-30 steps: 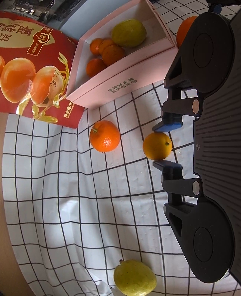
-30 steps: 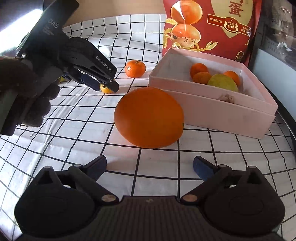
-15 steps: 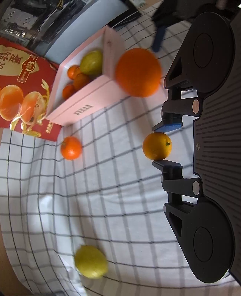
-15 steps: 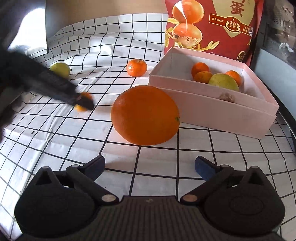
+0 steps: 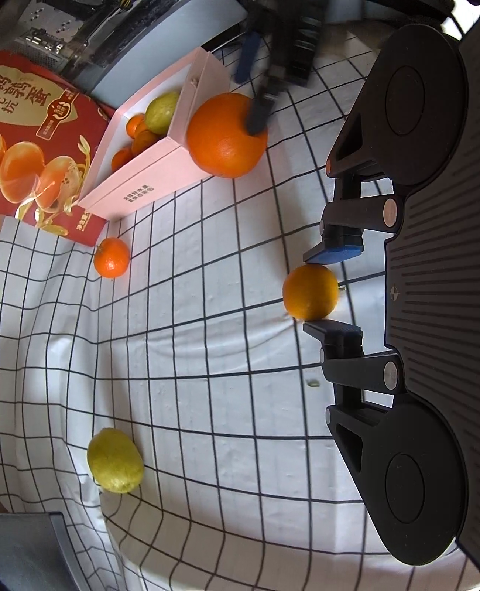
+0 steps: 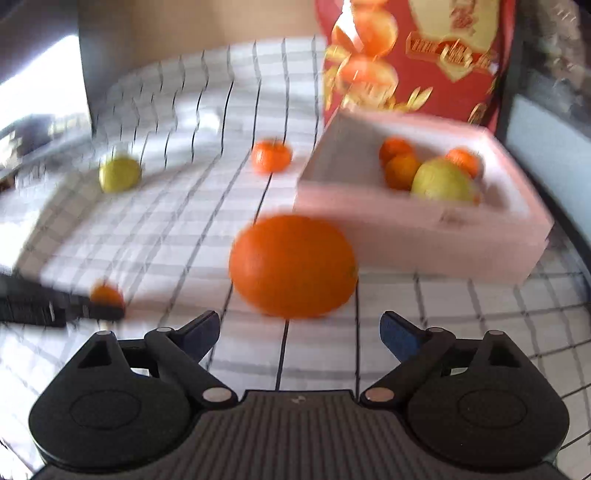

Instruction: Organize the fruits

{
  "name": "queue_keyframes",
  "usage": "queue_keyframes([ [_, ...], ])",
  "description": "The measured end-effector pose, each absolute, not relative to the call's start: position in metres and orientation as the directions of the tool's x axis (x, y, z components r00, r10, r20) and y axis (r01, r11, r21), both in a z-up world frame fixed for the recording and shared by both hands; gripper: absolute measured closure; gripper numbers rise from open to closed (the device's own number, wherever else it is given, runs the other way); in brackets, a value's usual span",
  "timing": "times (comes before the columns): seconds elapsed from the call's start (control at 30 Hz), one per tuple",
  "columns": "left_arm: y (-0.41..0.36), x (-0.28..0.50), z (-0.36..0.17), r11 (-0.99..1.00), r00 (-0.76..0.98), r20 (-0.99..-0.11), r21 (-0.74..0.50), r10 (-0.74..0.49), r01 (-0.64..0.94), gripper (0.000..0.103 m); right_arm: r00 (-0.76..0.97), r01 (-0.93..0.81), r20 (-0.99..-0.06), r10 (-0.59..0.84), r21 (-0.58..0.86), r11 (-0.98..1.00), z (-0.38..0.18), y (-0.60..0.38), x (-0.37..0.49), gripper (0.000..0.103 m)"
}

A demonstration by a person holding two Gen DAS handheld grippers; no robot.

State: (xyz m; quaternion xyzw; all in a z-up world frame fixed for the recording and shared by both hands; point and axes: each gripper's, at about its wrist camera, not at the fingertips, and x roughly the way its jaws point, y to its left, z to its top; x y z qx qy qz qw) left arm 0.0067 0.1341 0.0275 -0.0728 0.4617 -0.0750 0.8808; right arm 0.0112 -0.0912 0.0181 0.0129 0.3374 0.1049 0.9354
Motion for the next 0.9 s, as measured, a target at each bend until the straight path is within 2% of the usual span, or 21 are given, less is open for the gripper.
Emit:
queue_keyframes([
  [0.17, 0.137, -0.001, 0.026, 0.975, 0.561, -0.801, -0.215, -0.208, 0.053, 0.066, 0.793, -0.142, -0.592, 0.146, 0.053, 0.988, 0.032, -0.093, 0.025, 0.009],
  [0.23, 0.138, -0.003, 0.026, 0.974, 0.559, -0.802, -0.223, -0.212, 0.049, 0.066, 0.788, -0.138, -0.594, 0.161, 0.085, 0.987, 0.032, -0.094, 0.03, 0.009],
  [0.4, 0.139, -0.004, 0.026, 0.973, 0.559, -0.801, -0.227, -0.214, 0.047, 0.066, 0.778, -0.152, -0.601, 0.183, 0.102, 0.983, 0.033, -0.086, 0.034, 0.022],
  [0.8, 0.14, -0.004, 0.025, 0.969, 0.566, -0.793, -0.243, -0.225, 0.046, 0.066, 0.741, -0.169, -0.641, 0.199, 0.11, 0.98, 0.029, -0.1, -0.005, 0.022],
  [0.9, 0.14, -0.004, 0.025, 0.968, 0.57, -0.789, -0.247, -0.228, 0.045, 0.066, 0.738, -0.215, -0.627, 0.251, 0.133, 0.967, 0.035, -0.097, -0.011, 0.021],
])
